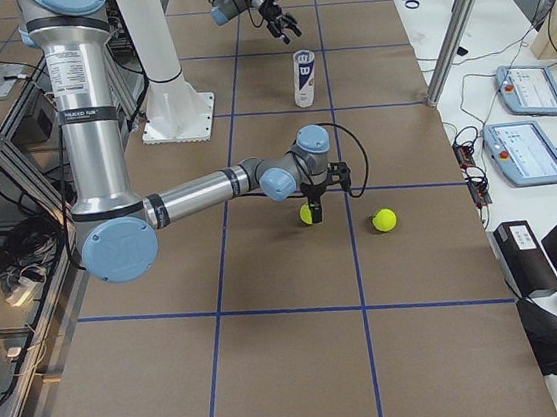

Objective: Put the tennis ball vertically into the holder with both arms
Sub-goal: 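Reach the right gripper to a yellow ball while the left gripper approaches the can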

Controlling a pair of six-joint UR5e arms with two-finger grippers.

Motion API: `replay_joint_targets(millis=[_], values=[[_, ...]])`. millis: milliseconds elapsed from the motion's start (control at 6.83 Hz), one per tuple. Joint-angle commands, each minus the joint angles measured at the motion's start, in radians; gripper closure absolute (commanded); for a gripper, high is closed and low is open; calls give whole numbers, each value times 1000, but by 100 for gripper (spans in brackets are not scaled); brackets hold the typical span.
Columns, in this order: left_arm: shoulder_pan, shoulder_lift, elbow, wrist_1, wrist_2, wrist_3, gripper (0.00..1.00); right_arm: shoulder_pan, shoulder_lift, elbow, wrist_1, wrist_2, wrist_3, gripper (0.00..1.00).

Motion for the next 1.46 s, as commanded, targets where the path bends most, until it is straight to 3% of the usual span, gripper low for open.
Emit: replay_joint_targets(millis=[0, 146, 293, 439, 585, 878, 1171, 1317], values=[[0, 1, 8, 0, 0, 0, 1, -18, 25, -43, 2, -1, -6, 0], [0, -1, 8, 0, 0, 0, 1, -24, 29, -55, 2, -1, -6, 0], [0, -1, 8, 0, 0, 0, 1, -26, 38, -58, 0, 0, -4, 9], [0, -2, 7, 0, 0, 0, 1, -26, 42, -61, 0, 0, -6, 50], [0, -2, 7, 0, 0, 0, 1, -28, 46, -58, 2, 6, -7, 98], [3, -28, 42, 0, 0, 0, 1, -5, 49, 9, -4, 49, -15, 100], [12, -111, 115, 0, 2, -12, 1, 107, 95, 23, -13, 201, -10, 100], [63, -126, 120, -1, 12, -21, 1, 118, 130, 23, -16, 210, 0, 100]])
